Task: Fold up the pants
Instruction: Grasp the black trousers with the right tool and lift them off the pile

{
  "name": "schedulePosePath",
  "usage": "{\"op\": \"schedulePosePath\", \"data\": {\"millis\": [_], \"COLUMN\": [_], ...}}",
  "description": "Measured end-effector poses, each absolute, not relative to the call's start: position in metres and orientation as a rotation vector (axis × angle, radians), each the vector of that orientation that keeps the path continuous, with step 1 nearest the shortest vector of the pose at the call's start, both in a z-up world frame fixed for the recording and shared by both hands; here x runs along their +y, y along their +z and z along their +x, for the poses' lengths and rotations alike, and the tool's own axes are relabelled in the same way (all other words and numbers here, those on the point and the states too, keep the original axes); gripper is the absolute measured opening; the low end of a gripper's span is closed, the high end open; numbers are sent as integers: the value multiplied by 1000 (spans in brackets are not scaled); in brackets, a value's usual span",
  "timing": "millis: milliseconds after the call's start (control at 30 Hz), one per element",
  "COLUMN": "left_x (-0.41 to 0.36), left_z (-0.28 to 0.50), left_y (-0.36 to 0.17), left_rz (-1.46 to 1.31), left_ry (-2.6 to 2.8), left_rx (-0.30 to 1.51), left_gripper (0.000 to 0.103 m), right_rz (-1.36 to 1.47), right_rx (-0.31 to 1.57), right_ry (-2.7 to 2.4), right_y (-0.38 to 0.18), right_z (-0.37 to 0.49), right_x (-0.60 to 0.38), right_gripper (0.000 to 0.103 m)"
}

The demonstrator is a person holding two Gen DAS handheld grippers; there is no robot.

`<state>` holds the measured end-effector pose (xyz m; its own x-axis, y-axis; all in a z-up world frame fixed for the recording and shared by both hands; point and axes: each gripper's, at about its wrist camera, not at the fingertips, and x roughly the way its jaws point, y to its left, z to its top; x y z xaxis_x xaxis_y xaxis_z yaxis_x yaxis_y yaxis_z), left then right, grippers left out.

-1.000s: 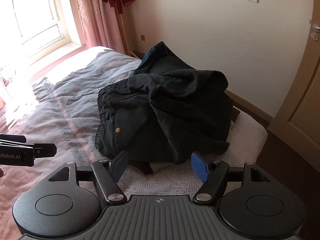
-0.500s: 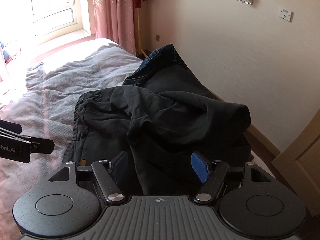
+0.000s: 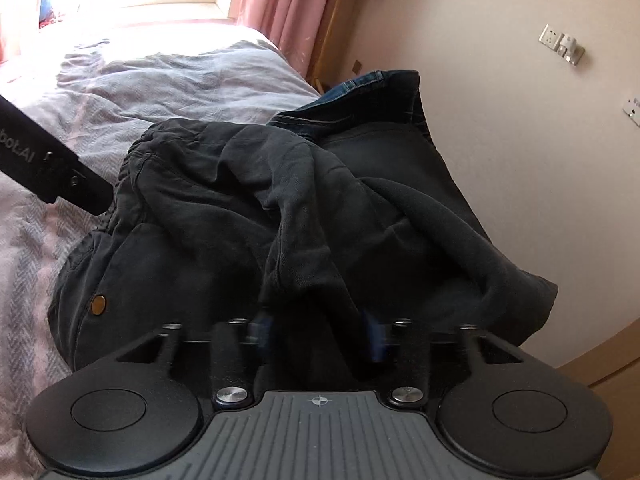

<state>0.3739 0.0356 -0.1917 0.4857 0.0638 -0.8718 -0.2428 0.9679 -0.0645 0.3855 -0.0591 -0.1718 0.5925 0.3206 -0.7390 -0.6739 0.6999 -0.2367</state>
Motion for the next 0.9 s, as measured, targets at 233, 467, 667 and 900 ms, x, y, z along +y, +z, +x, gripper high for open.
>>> {"op": "schedulePosePath", "data": {"millis": [233, 467, 667, 900], "left_x": [52, 75, 107, 153], "left_z": [345, 268, 150, -26], "left_y": [-172, -118, -70, -22], "left_rz": [-217, -274, -342, -407], "left_ry": [219, 312, 483, 721], "left_rx": [1006, 878, 745, 599], "left_gripper": [94, 94, 94, 94], "right_rz": [-285, -151, -84, 121], "right_rx": [657, 539, 460, 405], "right_ry": [691, 891, 1059, 1255], "right_y": [-107, -22, 39, 111], "right_z": [368, 305, 223, 113], "right_x": [-82, -54, -9, 69], "right_gripper": [12, 12, 12, 12]}}
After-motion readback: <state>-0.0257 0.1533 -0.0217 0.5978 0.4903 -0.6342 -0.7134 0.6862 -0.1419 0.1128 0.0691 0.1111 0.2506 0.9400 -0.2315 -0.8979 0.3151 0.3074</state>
